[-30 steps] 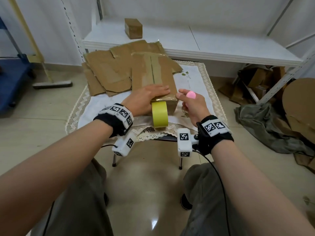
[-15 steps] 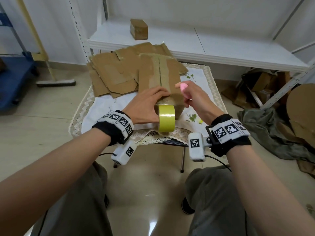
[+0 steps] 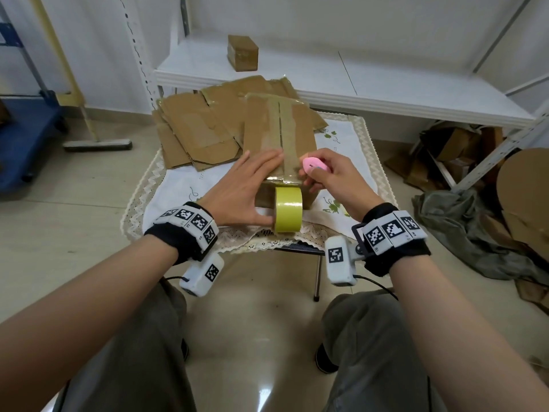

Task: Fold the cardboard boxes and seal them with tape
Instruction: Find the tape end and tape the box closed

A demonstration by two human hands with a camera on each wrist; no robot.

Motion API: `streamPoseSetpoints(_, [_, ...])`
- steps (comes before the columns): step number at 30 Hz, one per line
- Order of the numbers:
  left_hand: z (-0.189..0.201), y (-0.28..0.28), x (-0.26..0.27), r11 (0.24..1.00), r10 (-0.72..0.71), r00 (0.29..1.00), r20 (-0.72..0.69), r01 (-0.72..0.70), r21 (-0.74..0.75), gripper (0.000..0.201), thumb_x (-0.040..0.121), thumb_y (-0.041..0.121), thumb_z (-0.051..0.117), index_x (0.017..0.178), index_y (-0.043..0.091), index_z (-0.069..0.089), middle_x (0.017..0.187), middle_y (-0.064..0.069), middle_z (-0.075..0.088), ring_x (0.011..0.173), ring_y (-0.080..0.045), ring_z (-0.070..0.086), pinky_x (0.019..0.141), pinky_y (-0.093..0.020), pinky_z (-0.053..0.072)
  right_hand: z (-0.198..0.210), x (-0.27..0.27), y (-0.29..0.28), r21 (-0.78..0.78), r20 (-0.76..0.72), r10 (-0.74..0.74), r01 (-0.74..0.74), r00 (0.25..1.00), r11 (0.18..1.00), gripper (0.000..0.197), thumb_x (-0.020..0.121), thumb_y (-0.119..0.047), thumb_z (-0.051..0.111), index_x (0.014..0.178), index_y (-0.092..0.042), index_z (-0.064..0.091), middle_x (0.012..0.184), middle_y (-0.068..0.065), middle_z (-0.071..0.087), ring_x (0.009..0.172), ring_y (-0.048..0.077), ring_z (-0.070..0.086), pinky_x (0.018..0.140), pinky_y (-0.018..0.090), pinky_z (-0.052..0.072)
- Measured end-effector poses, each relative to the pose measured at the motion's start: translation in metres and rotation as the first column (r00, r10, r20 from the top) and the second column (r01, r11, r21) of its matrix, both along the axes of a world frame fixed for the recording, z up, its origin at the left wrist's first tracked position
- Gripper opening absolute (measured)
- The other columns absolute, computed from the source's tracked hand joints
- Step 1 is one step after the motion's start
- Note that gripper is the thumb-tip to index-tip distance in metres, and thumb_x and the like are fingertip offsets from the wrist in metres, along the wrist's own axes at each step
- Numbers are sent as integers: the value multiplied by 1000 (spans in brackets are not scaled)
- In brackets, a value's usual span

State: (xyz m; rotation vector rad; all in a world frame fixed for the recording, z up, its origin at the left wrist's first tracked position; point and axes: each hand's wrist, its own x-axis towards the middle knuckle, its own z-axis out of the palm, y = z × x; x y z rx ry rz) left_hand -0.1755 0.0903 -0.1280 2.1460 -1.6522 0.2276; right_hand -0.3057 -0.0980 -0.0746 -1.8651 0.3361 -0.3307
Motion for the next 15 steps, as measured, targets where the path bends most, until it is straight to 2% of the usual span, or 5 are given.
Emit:
streamPoseSetpoints(4, [-10, 18, 2, 993, 118, 976, -185, -117, 17, 134, 64, 76, 64, 159, 15, -9, 167, 3, -15, 154, -17, -8, 122, -54, -2, -12, 1, -3, 80, -9, -281, 281, 960, 956, 16, 97, 0, 51, 105, -12, 59, 97, 9, 63, 62, 14, 57, 52, 25, 48])
streamPoseSetpoints(8, [-14, 31, 3, 934, 351, 843, -407, -287, 213, 138, 71, 66, 74, 153, 20, -27, 162, 5, -31, 152, -17, -17, 121, -61, 2, -32, 2, -13, -40, -211, -444, 447, 871, 894, 11, 92, -13, 58, 102, -17, 56, 105, 7, 55, 71, 14, 51, 54, 24, 36])
streamPoseSetpoints(11, [-21, 36, 2, 750, 593, 740, -316, -365, 551, 148, 56, 89, 57, 153, 16, -27, 163, -5, -27, 152, -29, -17, 120, -63, -2, -44, -8, -9, -162, -447, -318, 274, 836, 948, 68, 84, -23, 81, 138, -12, 42, 134, 12, 46, 105, 25, 56, 65, 28, 46])
streamPoseSetpoints(13, [-30, 43, 2, 651, 619, 756, -213, -342, 677, 151, 48, 97, 43, 153, 13, -25, 161, -7, -30, 151, -31, -20, 119, -63, -5, -53, -19, -4, -255, -531, -265, 147, 805, 956, 98, 74, -25, 90, 151, -15, 31, 146, 14, 33, 118, 29, 52, 86, 31, 48])
streamPoseSetpoints(15, [-36, 52, 3, 627, 593, 788, -164, -324, 709, 148, 49, 99, 36, 154, 15, -24, 160, -4, -34, 150, -28, -24, 118, -64, -7, -61, -27, -4, -306, -559, -263, 98, 786, 947, 106, 71, -25, 93, 154, -17, 27, 150, 16, 25, 119, 33, 53, 91, 31, 44])
